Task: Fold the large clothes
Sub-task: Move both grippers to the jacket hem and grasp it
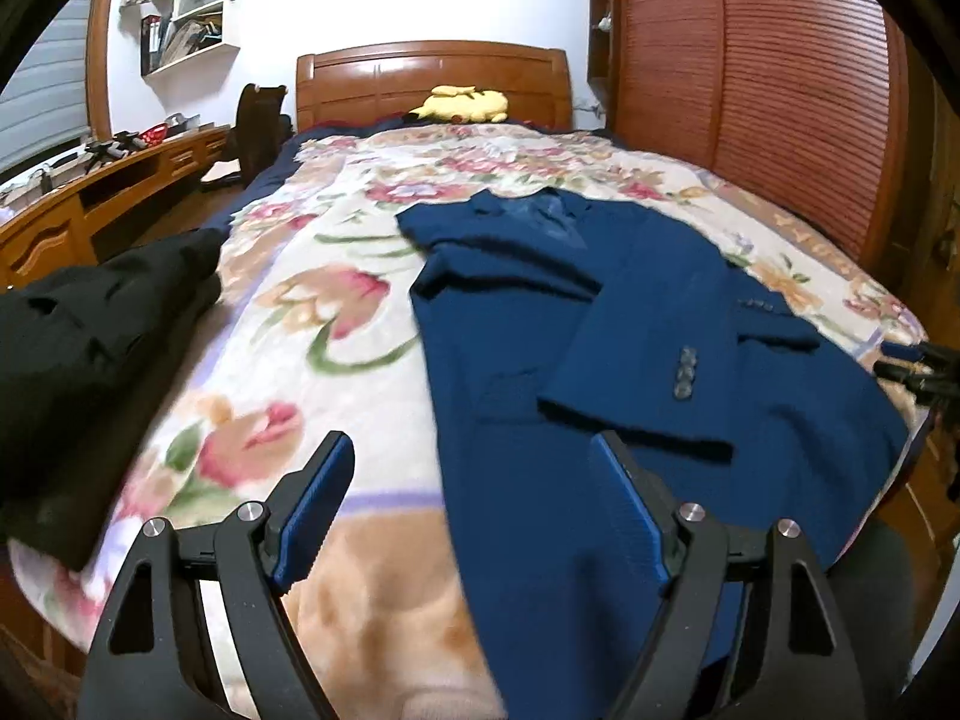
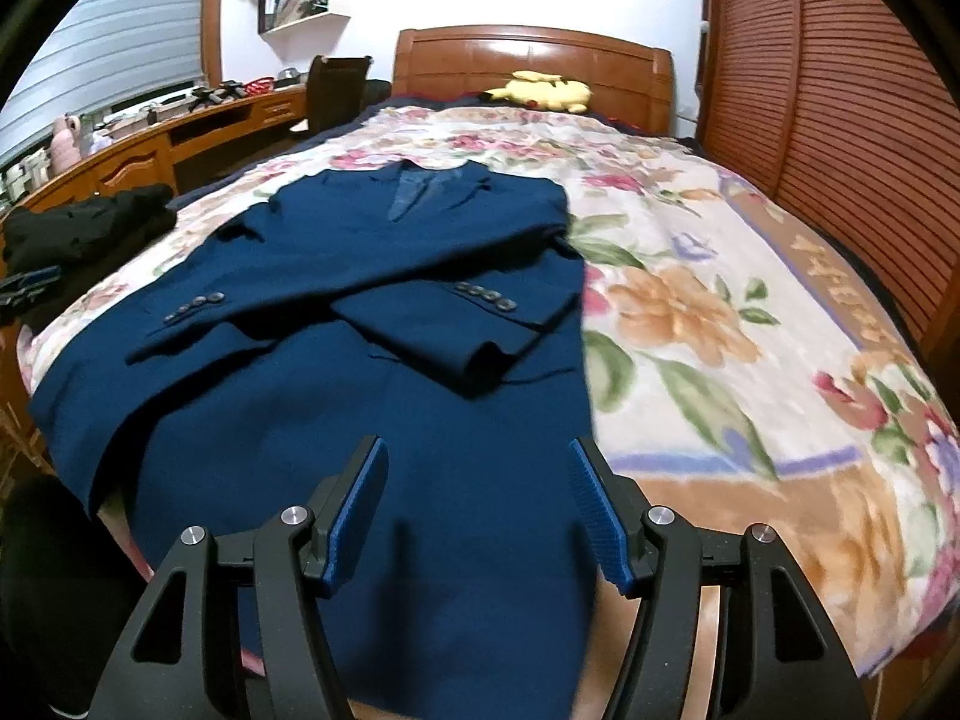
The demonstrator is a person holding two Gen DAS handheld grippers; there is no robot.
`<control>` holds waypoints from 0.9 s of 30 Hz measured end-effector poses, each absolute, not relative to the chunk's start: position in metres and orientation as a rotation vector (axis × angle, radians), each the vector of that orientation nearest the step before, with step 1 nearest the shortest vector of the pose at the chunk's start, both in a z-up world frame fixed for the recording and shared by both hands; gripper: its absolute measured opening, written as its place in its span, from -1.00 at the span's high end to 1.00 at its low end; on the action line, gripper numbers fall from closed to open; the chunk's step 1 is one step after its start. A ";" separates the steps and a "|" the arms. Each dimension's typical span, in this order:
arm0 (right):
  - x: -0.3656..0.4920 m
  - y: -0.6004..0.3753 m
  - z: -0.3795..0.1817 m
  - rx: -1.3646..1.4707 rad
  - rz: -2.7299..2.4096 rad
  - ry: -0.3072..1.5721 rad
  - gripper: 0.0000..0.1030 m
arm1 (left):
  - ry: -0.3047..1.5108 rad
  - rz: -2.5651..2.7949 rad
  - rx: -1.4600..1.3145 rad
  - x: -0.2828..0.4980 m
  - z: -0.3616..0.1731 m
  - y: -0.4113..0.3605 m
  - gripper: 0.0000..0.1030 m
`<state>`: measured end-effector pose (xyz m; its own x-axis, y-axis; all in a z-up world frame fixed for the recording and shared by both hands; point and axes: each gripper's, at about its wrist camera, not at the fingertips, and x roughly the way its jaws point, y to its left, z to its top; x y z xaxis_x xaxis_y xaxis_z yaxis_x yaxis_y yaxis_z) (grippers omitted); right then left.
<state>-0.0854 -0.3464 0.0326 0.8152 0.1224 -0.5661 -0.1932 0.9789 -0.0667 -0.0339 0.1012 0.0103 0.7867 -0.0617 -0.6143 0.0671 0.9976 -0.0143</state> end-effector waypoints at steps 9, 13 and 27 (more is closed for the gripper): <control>-0.095 -0.356 0.034 -0.138 0.160 0.637 -0.25 | 0.708 -0.070 0.061 -0.046 -0.018 0.094 -0.58; -0.095 -0.358 0.027 -0.139 0.171 0.658 -0.25 | 0.727 -0.074 0.062 -0.049 -0.027 0.091 -0.58; -0.086 -0.364 0.007 -0.107 0.191 0.709 -0.25 | 0.756 -0.077 0.056 -0.049 -0.044 0.087 -0.58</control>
<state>-0.0856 -0.3642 0.0075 0.7425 0.1373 -0.6557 -0.2097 0.9772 -0.0327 -0.0486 0.0865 -0.0439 0.7253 -0.0495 -0.6867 0.0896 0.9957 0.0228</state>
